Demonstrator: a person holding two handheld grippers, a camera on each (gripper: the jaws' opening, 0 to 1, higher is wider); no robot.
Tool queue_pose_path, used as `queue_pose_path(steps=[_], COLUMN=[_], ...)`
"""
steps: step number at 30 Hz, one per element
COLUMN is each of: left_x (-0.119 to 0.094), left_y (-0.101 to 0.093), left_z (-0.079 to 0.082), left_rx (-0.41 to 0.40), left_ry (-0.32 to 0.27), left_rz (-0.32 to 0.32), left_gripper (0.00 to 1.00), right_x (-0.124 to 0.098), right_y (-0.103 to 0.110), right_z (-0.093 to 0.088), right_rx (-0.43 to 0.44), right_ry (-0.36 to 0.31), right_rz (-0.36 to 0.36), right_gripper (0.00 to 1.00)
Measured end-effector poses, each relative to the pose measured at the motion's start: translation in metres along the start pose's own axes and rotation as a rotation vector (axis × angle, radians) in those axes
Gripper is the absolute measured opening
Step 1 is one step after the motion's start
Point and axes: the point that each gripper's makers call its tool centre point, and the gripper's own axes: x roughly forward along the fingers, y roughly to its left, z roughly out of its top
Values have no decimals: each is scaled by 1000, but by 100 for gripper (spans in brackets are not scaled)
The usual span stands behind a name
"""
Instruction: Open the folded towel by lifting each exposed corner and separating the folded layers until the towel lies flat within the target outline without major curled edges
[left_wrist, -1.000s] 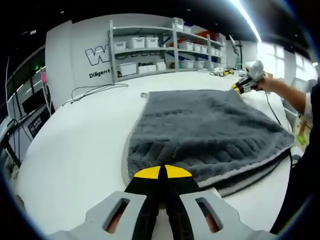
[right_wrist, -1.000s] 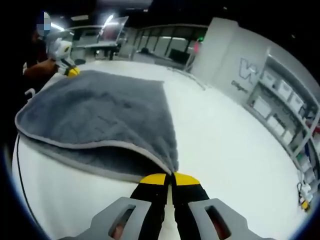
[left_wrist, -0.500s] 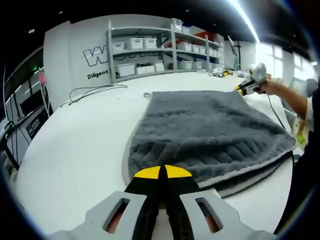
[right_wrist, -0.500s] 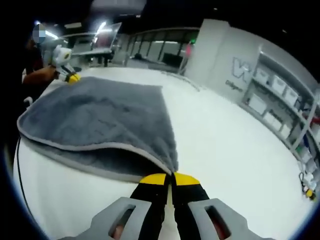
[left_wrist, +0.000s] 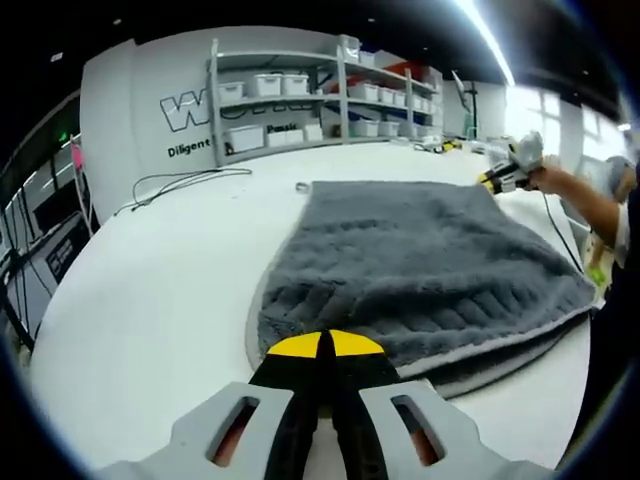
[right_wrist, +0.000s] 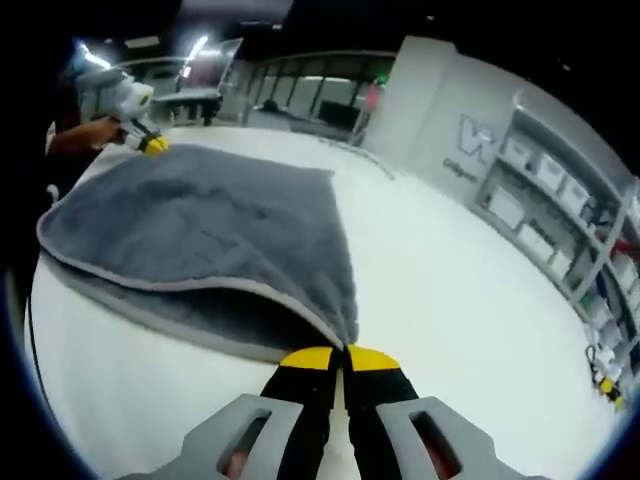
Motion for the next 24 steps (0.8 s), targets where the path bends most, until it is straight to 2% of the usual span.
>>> queue_pose_path(steps=[6,14,24], left_x=[5,11,15], left_y=[7,13,23], left_z=[3,5,7], left_rx=[2,9,2], left_ry=[21,25,20], left_rz=[-20,-15,-13], left_gripper=[1,1,1], right_x=[-3,-8,-12], right_y=[2,10,19], right_z=[-1,-1,-1], right_rx=[24,56,54], right_ry=[-8,-30,-7], right_rz=[-5,-24,-25], right_gripper=[0,0,0])
